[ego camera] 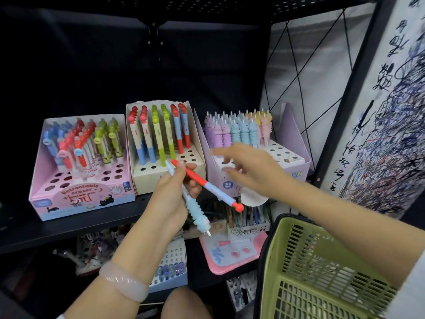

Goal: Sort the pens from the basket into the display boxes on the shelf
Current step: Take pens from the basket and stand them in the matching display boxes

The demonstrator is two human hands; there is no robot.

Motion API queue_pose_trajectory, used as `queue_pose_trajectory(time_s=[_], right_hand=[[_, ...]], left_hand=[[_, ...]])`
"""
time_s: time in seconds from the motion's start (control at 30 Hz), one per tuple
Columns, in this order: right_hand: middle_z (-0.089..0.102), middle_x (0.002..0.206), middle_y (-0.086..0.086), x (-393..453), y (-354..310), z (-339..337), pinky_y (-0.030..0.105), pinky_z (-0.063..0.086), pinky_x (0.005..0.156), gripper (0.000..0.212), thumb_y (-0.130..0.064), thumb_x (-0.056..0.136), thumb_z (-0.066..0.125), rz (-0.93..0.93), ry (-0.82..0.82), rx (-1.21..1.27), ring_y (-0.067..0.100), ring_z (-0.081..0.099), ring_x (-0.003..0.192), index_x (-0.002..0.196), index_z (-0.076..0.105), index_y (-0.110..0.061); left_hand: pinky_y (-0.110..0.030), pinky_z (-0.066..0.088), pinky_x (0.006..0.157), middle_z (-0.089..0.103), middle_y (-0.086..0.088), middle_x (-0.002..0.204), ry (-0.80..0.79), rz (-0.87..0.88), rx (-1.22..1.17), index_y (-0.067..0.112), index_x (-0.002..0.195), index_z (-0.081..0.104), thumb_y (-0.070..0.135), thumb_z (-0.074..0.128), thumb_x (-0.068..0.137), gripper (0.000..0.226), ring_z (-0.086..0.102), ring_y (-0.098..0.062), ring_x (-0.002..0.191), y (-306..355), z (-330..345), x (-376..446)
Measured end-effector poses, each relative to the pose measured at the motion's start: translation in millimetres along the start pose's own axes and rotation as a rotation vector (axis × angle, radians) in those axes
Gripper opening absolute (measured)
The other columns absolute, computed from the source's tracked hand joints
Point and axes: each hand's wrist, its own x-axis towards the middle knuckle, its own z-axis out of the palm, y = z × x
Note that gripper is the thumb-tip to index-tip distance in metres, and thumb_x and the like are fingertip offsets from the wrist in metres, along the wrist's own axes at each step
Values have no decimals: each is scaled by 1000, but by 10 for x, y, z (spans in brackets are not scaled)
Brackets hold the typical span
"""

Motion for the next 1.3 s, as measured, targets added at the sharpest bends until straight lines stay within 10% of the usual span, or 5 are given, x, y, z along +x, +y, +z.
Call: queue_pose_trajectory(time_s=[0.17, 0.3, 0.43, 0.93, 1.3], right_hand=[[68, 97, 10, 14, -326, 131, 35, 52, 73, 24, -2, 85, 62, -228, 29, 79, 24, 63, 86, 108, 68, -4], [64, 80, -16, 279, -353, 145, 11, 42, 64, 12, -15, 90, 59, 203, 169, 329, -1, 54, 68, 89, 68, -8], [63, 74, 14, 713, -122, 211, 28, 42, 60, 17, -23, 95, 51, 503, 242, 231, 17, 50, 61, 85, 57, -10], [49, 74, 2, 1273, -7, 598, 31, 37, 60, 25, -28, 94, 52, 668, 28, -77, 22, 47, 73, 83, 51, -6], [37, 58, 1, 1369, -4, 587, 25, 25, 44, 37, -12, 88, 51, 710, -97, -197, 23, 44, 61, 56, 32, -13]], left_hand=[[-15, 46, 42, 57, -2, 53, -23, -94, -146, 5, 80, 56, 29, 45, 95, 31, 52, -7, 42, 11, 10, -49], [-15, 36, 34, 51, 0, 46, 20, -101, 78, 5, 86, 56, 37, 40, 97, 37, 44, -8, 35, 8, -111, -79], [-13, 25, 32, 37, 5, 39, 89, -41, 197, 9, 85, 49, 39, 36, 98, 35, 31, -7, 30, 45, -256, -56], [-18, 30, 36, 48, -2, 54, 41, 54, 97, 10, 75, 44, 16, 32, 101, 30, 37, -10, 39, 199, -492, -69], [-20, 41, 84, 66, 23, 91, 100, 291, 434, 34, 80, 73, 33, 51, 91, 24, 57, 4, 95, 312, -559, -78]])
